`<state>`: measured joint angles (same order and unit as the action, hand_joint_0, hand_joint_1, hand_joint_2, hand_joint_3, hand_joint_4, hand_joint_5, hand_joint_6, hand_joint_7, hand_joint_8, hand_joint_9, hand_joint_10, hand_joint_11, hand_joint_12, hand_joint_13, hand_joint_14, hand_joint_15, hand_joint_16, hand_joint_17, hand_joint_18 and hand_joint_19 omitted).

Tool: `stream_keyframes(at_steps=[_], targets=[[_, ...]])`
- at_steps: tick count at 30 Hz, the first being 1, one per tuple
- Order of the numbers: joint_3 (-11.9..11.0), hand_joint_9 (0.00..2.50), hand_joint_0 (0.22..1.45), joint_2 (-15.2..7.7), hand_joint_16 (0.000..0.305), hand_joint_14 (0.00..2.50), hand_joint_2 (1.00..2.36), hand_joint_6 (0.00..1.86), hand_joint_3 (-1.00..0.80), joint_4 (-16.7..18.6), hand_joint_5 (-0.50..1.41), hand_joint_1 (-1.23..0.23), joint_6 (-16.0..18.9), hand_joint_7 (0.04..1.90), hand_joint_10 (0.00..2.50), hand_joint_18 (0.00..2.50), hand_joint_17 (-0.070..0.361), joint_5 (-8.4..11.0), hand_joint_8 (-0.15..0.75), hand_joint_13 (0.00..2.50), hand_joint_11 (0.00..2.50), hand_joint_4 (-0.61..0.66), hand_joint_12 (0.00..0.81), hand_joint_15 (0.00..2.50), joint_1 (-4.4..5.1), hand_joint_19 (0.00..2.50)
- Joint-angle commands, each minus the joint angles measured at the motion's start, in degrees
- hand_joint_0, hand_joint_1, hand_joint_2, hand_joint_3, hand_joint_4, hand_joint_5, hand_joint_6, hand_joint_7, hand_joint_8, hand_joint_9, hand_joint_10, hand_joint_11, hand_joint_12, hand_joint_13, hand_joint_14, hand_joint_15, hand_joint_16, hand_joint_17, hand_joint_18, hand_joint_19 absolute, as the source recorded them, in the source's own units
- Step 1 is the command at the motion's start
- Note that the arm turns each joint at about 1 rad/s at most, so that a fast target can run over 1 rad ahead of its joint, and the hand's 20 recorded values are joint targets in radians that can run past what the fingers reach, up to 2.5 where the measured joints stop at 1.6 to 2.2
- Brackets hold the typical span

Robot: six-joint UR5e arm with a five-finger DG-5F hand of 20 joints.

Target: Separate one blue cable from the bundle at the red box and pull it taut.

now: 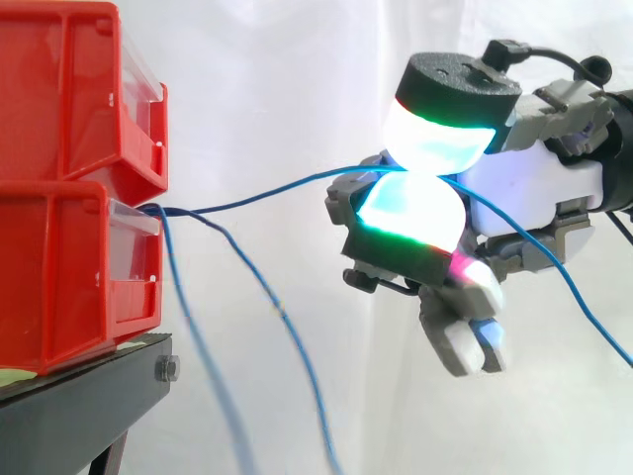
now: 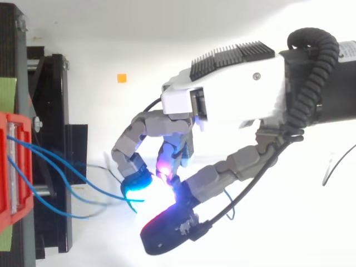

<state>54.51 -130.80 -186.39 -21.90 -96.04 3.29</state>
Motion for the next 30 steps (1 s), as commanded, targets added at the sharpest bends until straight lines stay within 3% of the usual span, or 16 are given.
stream_keyframes(at_steps=[1, 2, 3, 8, 13, 15, 17, 26, 30], targets=[[0.1, 0.89, 0.58, 0.0, 0.059, 0.01, 1.01, 0.9, -0.05, -0.5, -0.11, -0.75, 3.4, 1.15, 0.02, 1.03, 0.132, 1.2, 0.42, 0.95, 0.53, 0.01, 0.436, 0.4, 0.14, 0.51], [0.1, 0.89, 0.58, 0.0, 0.059, 0.01, 1.01, 0.9, -0.05, -0.5, -0.12, -0.75, 3.4, 1.15, 0.01, 1.03, 0.132, 1.2, 0.419, 0.95, 0.52, 0.01, 0.438, 0.41, 0.14, 0.51], [0.1, 0.88, 0.58, 0.0, 0.059, 0.01, 1.01, 0.9, -0.05, -0.5, -0.12, -0.75, 6.7, 1.14, 0.01, 1.03, 0.133, 1.47, 0.415, 0.95, 0.52, 0.01, 0.439, 0.42, 0.22, 0.51], [0.2, 0.89, 0.59, 0.0, 0.059, 0.01, 1.01, 0.9, -0.07, 0.2, -0.12, -0.75, 10.2, 1.12, 0.02, 1.03, 0.132, 1.38, 0.415, 0.96, 0.56, 0.01, 0.44, 0.45, 0.14, 0.53], [2.1, 0.92, 0.59, 0.0, 0.058, 0.02, 1.01, 0.9, -0.09, 2.3, -0.12, -0.74, 14.3, 1.12, 0.01, 1.03, 0.13, 1.2, 0.417, 0.98, 0.6, 0.02, 0.441, 0.46, 0.14, 0.53], [3.8, 0.93, 0.59, 0.0, 0.057, 0.02, 1.02, 0.9, -0.1, 6.7, -0.13, -0.74, 18.2, 1.12, 0.02, 1.02, 0.128, 0.85, 0.413, 0.99, 0.63, 0.02, 0.442, 0.48, 0.05, 0.53], [4.1, 0.96, 0.59, 0.0, 0.056, 0.02, 1.02, 0.9, -0.1, 8.7, -0.13, -0.74, 20.2, 1.12, 0.02, 1.01, 0.127, 0.24, 0.415, 0.99, 0.68, 0.02, 0.442, 0.48, 0.05, 0.52], [4.3, 1.06, 0.61, -0.1, 0.052, 0.02, 1.02, 0.9, -0.15, 10.0, -0.14, -0.72, 25.2, 1.11, 0.02, 0.96, 0.116, -1.87, 0.394, 1.01, 0.86, 0.01, 0.433, 0.54, -0.39, 0.56], [5.5, 1.05, 0.61, 0.0, 0.051, 0.02, 1.02, 0.89, -0.17, 10.3, -0.14, -0.72, 26.8, 1.1, 0.02, 0.96, 0.115, -2.58, 0.393, 1.01, 0.86, 0.01, 0.432, 0.55, -0.48, 0.57]])
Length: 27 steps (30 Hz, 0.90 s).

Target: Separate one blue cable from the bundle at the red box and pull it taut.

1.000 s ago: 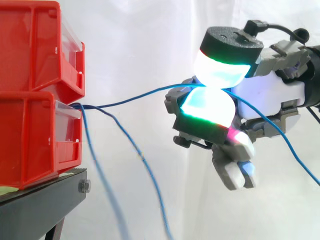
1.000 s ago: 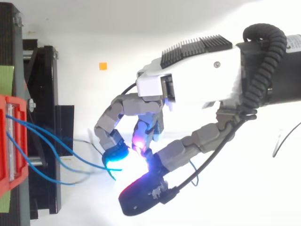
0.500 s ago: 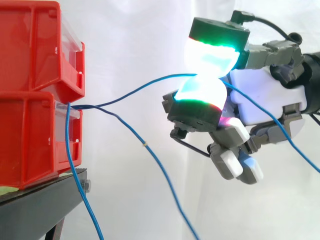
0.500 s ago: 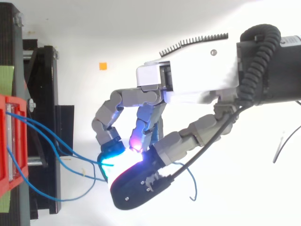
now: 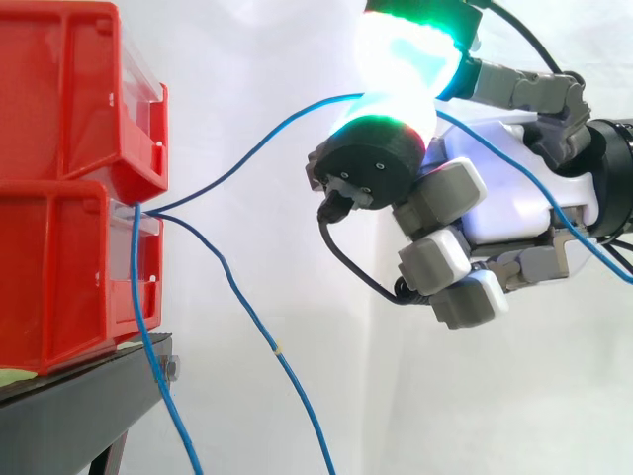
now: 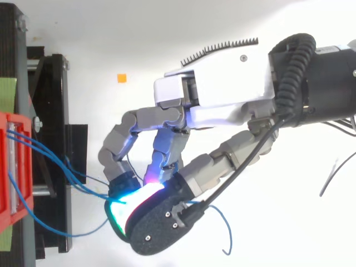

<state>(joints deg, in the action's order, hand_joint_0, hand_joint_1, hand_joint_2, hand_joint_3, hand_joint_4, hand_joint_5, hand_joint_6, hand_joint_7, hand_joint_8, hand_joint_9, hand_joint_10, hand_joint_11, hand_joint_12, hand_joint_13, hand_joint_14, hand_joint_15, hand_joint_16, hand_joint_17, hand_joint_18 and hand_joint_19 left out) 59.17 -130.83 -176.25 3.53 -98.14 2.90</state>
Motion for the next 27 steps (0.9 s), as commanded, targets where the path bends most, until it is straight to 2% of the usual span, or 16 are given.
stream_keyframes(at_steps=[1, 5, 9, 15, 22, 24, 27], targets=[[1.4, 1.04, 0.61, 0.0, 0.051, 0.02, 1.02, 0.89, -0.17, 0.5, -0.14, -0.72, 2.0, 1.11, 0.02, 0.95, 0.115, -0.56, 0.391, 1.01, 0.86, 0.01, 0.43, 0.55, -0.09, 0.57], [2.3, 0.98, 0.61, 0.1, 0.05, 0.02, 1.02, 0.89, -0.21, 2.7, -0.15, -0.72, 2.7, 1.09, 0.02, 0.93, 0.112, -0.83, 0.378, 0.98, 0.83, 0.03, 0.422, 0.56, -0.09, 0.58], [2.3, 0.97, 0.61, 0.0, 0.05, 0.02, 1.01, 0.87, -0.33, 4.4, -0.15, -0.73, 3.1, 1.08, 0.02, 0.93, 0.113, -1.0, 0.378, 0.97, 0.84, 0.1, 0.424, 0.56, -0.26, 0.6], [2.4, 0.97, 0.61, 0.0, 0.051, 0.02, 1.01, 0.87, -0.37, 4.4, -0.15, -0.73, 3.1, 1.09, 0.02, 0.94, 0.114, -1.27, 0.372, 0.98, 0.86, 0.11, 0.423, 0.56, -0.44, 0.6], [2.4, 0.96, 0.62, 0.0, 0.05, 0.02, 1.01, 0.87, -0.37, 4.5, -0.15, -0.72, 3.0, 1.09, 0.02, 0.94, 0.114, -1.7, 0.373, 0.98, 0.84, 0.1, 0.42, 0.57, -1.14, 0.59], [3.0, 0.95, 0.62, 0.0, 0.05, 0.02, 1.01, 0.87, -0.37, 5.1, -0.15, -0.72, 2.9, 1.08, 0.02, 0.94, 0.113, -2.32, 0.375, 0.98, 0.85, 0.1, 0.42, 0.56, -1.58, 0.59], [3.6, 0.96, 0.62, 0.0, 0.05, 0.02, 1.01, 0.87, -0.38, 6.4, -0.16, -0.71, 2.9, 1.08, 0.02, 0.94, 0.112, -2.41, 0.375, 1.0, 0.88, 0.1, 0.42, 0.59, -1.76, 0.59]])
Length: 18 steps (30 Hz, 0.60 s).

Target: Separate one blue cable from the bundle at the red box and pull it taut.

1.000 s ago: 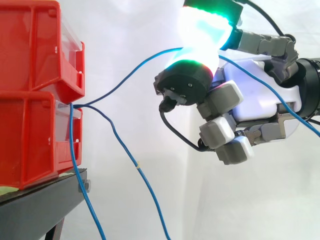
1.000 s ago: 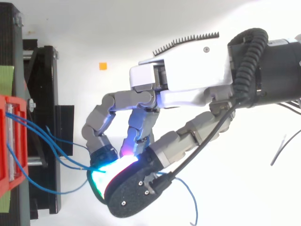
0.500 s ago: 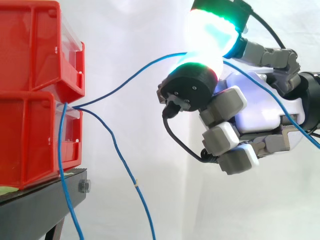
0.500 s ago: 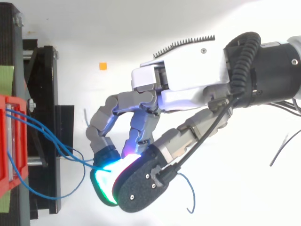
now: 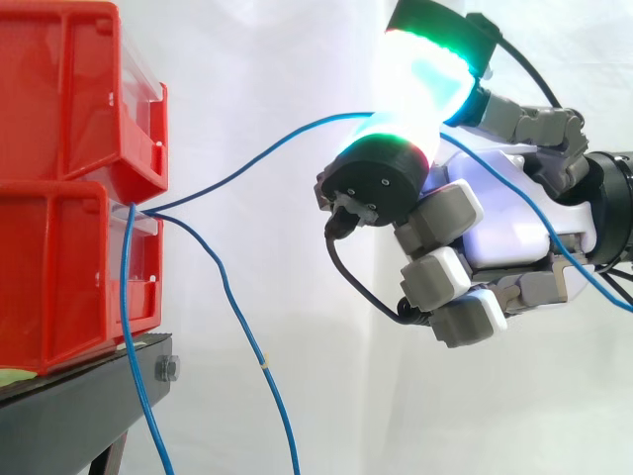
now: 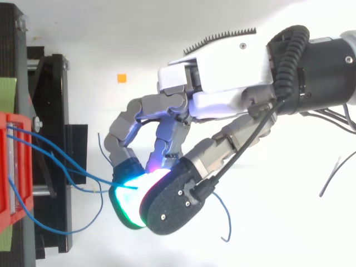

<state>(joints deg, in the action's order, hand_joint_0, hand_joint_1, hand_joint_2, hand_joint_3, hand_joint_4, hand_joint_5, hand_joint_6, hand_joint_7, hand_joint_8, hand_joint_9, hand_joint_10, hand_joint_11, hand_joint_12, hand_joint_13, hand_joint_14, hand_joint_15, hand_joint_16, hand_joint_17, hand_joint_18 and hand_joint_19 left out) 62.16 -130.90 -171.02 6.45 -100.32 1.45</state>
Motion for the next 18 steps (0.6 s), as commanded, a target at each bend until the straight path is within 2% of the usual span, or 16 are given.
stream_keyframes(at_steps=[1, 5, 13, 18], targets=[[0.7, 0.96, 0.62, 0.0, 0.049, 0.02, 1.01, 0.87, -0.38, 1.7, -0.16, -0.71, -0.1, 1.08, 0.02, 0.94, 0.111, -0.41, 0.376, 1.01, 0.89, 0.1, 0.419, 0.61, -0.57, 0.58], [0.8, 1.02, 0.63, 0.0, 0.048, 0.03, 1.01, 0.87, -0.38, 2.0, -0.16, -0.71, -0.9, 1.07, 0.02, 0.95, 0.107, -0.67, 0.373, 1.09, 1.13, 0.1, 0.425, 0.74, -0.92, 0.57], [0.8, 1.05, 0.63, 0.0, 0.047, 0.03, 1.01, 0.87, -0.38, 2.2, -0.16, -0.71, -3.7, 1.06, 0.02, 0.94, 0.106, -0.67, 0.373, 1.15, 1.18, 0.1, 0.426, 0.89, -1.18, 0.57], [0.8, 1.05, 0.64, 0.0, 0.047, 0.03, 1.01, 0.87, -0.39, 2.2, -0.16, -0.71, -4.3, 1.05, 0.02, 0.95, 0.106, -0.67, 0.373, 1.24, 1.2, 0.1, 0.412, 1.15, -1.27, 0.6]])
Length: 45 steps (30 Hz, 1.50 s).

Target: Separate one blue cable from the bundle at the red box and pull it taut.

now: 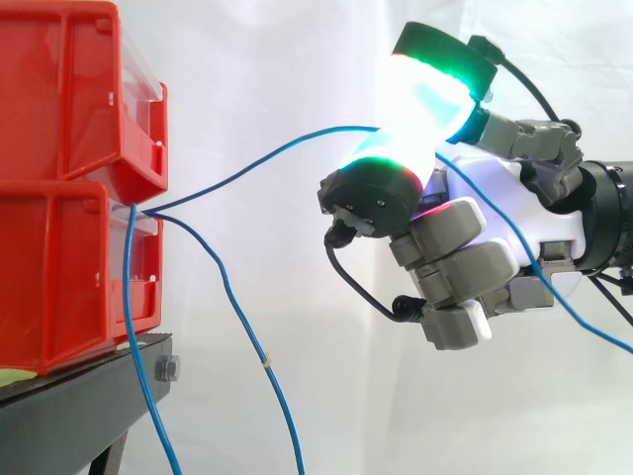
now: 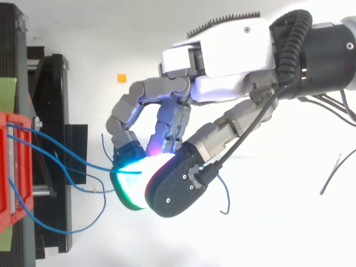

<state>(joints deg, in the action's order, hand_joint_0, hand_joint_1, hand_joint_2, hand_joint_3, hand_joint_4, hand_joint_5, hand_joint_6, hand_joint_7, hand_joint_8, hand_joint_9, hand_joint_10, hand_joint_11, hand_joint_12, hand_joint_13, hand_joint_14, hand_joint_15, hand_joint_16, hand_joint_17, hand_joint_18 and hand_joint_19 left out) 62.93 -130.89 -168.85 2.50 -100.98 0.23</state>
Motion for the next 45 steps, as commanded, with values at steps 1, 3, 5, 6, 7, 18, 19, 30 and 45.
stream_keyframes(at_steps=[1, 3, 5, 6, 7, 18, 19, 30, 45], targets=[[0.0, 1.05, 0.64, -0.1, 0.048, 0.02, 1.01, 0.87, -0.39, 0.0, -0.16, -0.71, -0.4, 1.05, 0.02, 0.95, 0.107, 0.0, 0.373, 1.26, 1.2, 0.09, 0.411, 1.19, -0.06, 0.6], [0.0, 1.06, 0.64, 0.0, 0.048, 0.02, 1.01, 0.87, -0.38, 0.0, -0.16, -0.71, -0.6, 1.05, 0.01, 0.96, 0.107, 0.0, 0.363, 1.28, 1.25, 0.09, 0.409, 1.25, -0.06, 0.61], [-0.1, 1.07, 0.64, 0.0, 0.048, 0.02, 1.01, 0.87, -0.39, 0.0, -0.16, -0.71, -0.6, 1.05, 0.01, 0.96, 0.108, 0.0, 0.368, 1.28, 1.25, 0.09, 0.404, 1.29, -0.06, 0.61], [0.0, 1.08, 0.64, -0.1, 0.048, 0.02, 1.01, 0.87, -0.39, 0.0, -0.16, -0.71, -0.6, 1.05, 0.01, 0.96, 0.108, 0.0, 0.364, 1.3, 1.29, 0.09, 0.4, 1.33, -0.06, 0.62], [0.0, 1.09, 0.64, 0.0, 0.048, 0.02, 1.01, 0.87, -0.38, 0.0, -0.16, -0.71, -0.6, 1.05, 0.01, 0.96, 0.108, 0.0, 0.364, 1.3, 1.31, 0.09, 0.394, 1.35, -0.15, 0.62], [0.0, 1.22, 0.64, 0.0, 0.049, 0.01, 1.01, 0.87, -0.38, 0.7, -0.16, -0.71, -2.3, 1.05, 0.11, 0.98, 0.109, 0.0, 0.333, 1.38, 1.7, 0.1, 0.385, 1.57, -0.15, 0.63], [0.0, 1.21, 0.64, 0.0, 0.049, 0.01, 1.01, 0.87, -0.38, 0.9, -0.16, -0.71, -2.9, 1.05, 0.13, 0.98, 0.109, 0.0, 0.335, 1.38, 1.69, 0.1, 0.383, 1.59, -0.15, 0.64], [0.0, 1.2, 0.65, 0.0, 0.049, 0.21, 1.01, 0.87, -0.42, 2.7, -0.16, -0.76, -9.0, 1.03, 0.28, 1.0, 0.111, 0.0, 0.33, 1.42, 1.69, 0.12, 0.371, 1.71, -0.85, 0.65], [0.0, 1.15, 0.6, 0.0, 0.049, 0.51, 1.0, 0.87, -0.5, 3.4, -0.16, -0.73, -10.3, 1.01, 0.58, 1.01, 0.11, 0.09, 0.328, 1.36, 1.67, 0.15, 0.383, 1.71, -0.94, 0.69]])
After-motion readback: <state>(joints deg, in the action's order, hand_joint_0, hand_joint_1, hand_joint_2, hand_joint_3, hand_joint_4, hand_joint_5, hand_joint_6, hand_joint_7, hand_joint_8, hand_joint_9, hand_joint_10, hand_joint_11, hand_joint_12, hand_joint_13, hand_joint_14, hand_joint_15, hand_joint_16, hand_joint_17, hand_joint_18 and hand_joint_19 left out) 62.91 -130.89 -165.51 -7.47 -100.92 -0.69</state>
